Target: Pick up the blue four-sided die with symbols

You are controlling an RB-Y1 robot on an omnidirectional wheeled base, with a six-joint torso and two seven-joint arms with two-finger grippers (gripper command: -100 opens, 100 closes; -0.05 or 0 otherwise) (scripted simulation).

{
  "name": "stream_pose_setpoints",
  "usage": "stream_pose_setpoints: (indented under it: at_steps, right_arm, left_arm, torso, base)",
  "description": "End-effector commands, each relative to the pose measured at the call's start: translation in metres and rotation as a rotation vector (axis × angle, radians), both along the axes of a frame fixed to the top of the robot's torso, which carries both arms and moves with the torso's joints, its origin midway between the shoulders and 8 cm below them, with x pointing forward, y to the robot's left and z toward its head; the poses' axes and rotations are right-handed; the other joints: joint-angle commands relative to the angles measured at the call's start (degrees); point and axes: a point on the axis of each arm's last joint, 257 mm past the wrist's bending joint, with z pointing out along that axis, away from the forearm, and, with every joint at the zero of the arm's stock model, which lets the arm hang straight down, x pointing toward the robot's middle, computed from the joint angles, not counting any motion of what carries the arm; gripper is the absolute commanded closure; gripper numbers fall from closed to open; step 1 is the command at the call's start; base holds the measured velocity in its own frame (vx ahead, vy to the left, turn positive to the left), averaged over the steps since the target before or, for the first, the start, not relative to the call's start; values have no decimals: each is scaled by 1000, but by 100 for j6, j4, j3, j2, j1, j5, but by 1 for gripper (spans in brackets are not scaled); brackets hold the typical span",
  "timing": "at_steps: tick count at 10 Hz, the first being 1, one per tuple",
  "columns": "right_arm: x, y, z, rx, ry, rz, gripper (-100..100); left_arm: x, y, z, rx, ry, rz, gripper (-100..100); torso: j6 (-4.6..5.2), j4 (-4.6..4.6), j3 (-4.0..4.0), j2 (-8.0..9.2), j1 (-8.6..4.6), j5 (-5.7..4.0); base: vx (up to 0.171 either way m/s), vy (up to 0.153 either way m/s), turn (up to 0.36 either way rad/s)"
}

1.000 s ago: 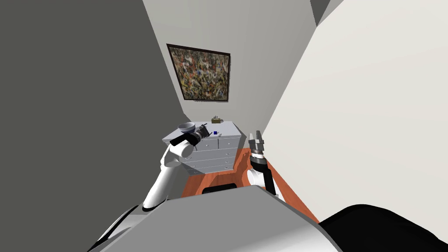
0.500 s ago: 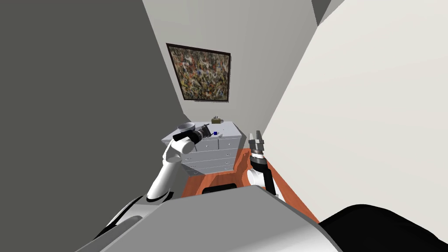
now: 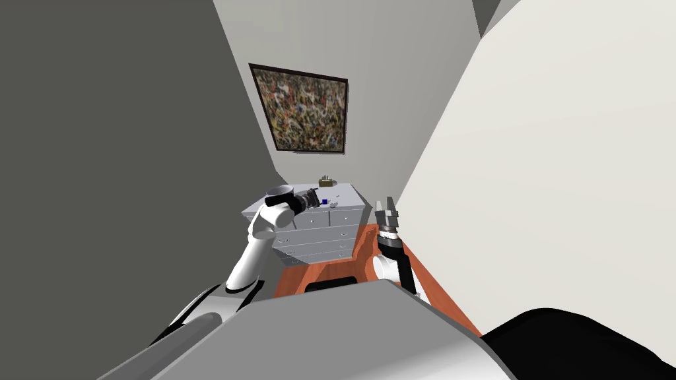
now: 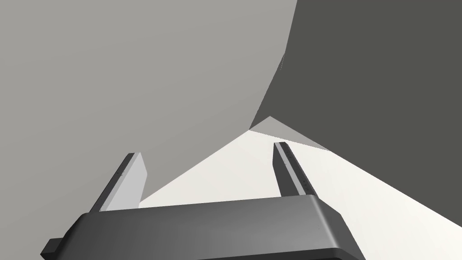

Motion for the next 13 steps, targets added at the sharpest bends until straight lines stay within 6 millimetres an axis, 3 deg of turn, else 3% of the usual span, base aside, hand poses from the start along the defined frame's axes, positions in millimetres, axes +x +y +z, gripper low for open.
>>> stream_pose_setpoints:
  at_steps: [1, 5, 13]
  right_arm:
    - [0, 0, 0, 0, 0, 0, 0]
    - [0, 0, 0, 0, 0, 0, 0]
    - [0, 0, 0, 0, 0, 0, 0]
  left_arm:
    - [-1, -1, -7, 16, 42, -8, -100]
    - [-3, -9, -9, 43, 123, -34, -100]
    - [-13, -3, -30, 138, 301, -40, -100]
  torso:
    - [0, 0, 0, 0, 0, 0]
    - [-1, -1, -1, -1, -2, 0]
    - [-2, -1, 0, 2, -2, 0]
  base:
    - [32, -11, -9]
    - [32, -12, -9]
    - [34, -17, -13]
